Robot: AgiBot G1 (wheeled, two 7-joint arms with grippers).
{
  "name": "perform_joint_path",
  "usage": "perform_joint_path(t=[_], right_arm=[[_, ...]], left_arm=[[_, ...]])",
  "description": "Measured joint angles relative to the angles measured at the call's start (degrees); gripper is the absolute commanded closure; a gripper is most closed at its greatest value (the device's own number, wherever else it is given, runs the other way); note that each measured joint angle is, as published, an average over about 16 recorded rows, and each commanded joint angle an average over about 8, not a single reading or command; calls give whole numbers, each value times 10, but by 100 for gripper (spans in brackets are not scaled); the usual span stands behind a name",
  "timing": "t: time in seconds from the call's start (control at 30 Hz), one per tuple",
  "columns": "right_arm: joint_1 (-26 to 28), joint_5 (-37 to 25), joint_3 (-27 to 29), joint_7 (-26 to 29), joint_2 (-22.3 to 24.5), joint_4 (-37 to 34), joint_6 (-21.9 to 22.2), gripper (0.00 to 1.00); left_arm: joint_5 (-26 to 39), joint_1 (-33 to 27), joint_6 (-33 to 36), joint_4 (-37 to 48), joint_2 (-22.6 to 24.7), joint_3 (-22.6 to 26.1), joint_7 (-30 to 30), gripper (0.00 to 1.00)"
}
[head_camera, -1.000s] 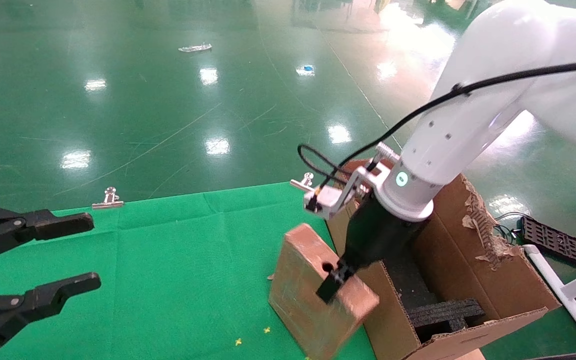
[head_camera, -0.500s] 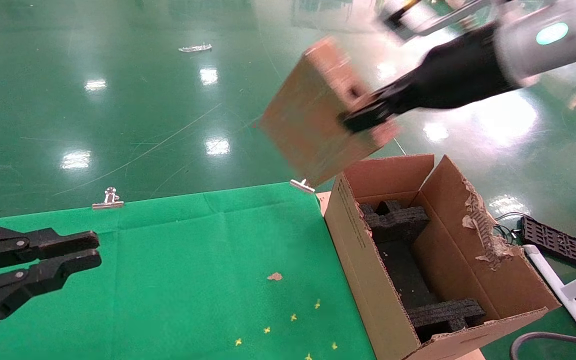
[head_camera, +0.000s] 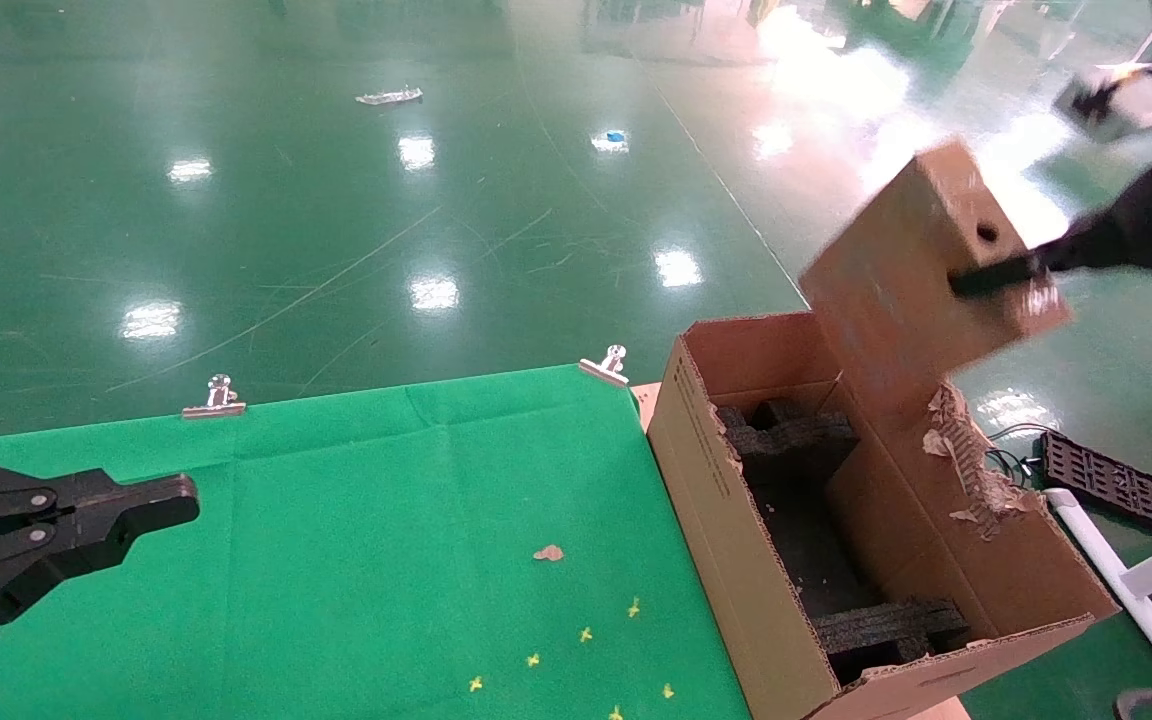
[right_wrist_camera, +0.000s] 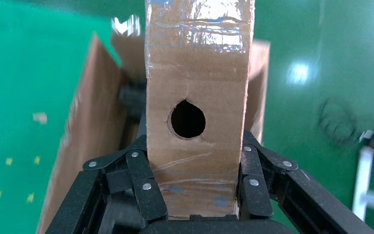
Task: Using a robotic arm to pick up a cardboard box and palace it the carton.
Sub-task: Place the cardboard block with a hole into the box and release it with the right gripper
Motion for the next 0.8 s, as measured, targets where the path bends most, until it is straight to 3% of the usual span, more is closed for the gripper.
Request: perform_joint_path(t=[0.03, 0.07, 0.33, 0.8], right_arm=[[-6, -2, -4, 2, 0, -8, -2, 100], [-13, -4, -7, 5, -1, -17, -3, 100], [-78, -8, -32, 20, -22, -85, 8, 100], [-185, -8, -52, 25, -79, -180, 69, 100]], left_arm=[[0, 0, 0, 0, 0, 0, 0, 3], [0, 0, 0, 0, 0, 0, 0, 0], [0, 0, 0, 0, 0, 0, 0, 0], [-1, 0, 0, 0, 0, 1, 0, 0]])
